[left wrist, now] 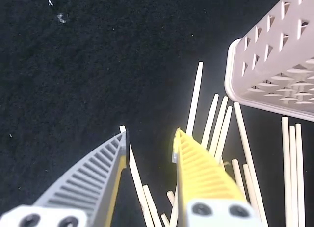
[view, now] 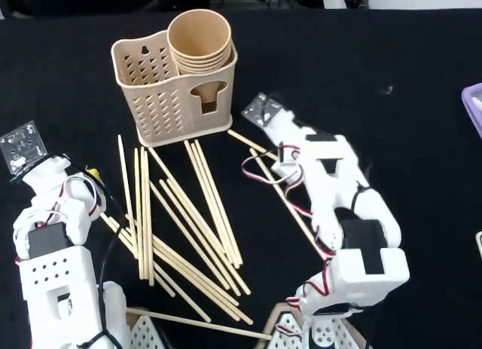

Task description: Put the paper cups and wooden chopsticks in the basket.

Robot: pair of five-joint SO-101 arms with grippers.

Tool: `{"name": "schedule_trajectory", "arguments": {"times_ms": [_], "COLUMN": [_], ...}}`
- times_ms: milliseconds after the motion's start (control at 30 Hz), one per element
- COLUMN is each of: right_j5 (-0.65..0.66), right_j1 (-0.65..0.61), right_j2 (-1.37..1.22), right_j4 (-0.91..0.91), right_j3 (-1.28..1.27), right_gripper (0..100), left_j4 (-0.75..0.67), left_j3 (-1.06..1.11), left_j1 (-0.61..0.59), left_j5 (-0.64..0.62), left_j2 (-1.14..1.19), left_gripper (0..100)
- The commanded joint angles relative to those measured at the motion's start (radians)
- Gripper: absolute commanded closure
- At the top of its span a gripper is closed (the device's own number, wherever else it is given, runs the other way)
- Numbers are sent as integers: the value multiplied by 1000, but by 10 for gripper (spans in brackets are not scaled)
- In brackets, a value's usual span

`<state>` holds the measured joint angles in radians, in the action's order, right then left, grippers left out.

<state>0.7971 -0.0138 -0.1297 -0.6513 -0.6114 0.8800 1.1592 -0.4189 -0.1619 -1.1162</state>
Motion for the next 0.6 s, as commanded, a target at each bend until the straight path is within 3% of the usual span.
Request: {"name": "schedule_trajectory", "arguments": {"times_ms": [0, 167, 367, 567], "right_j5": [14, 14, 14, 14], "right_j1": [100, 224, 206, 147], "right_j2": [-2, 27, 21, -30], "right_j4": [14, 12, 11, 11], "right_j3": [70, 122, 119, 125], "right_gripper": [990, 987, 979, 814], "left_j4": [5, 5, 3, 5], "left_j3": [-5, -5, -5, -5], "left_j1": [-12, -12, -10, -12], "left_j5": [6, 6, 6, 6], "left_j2": [-15, -15, -15, -15], "left_gripper": [841, 841, 841, 841]}}
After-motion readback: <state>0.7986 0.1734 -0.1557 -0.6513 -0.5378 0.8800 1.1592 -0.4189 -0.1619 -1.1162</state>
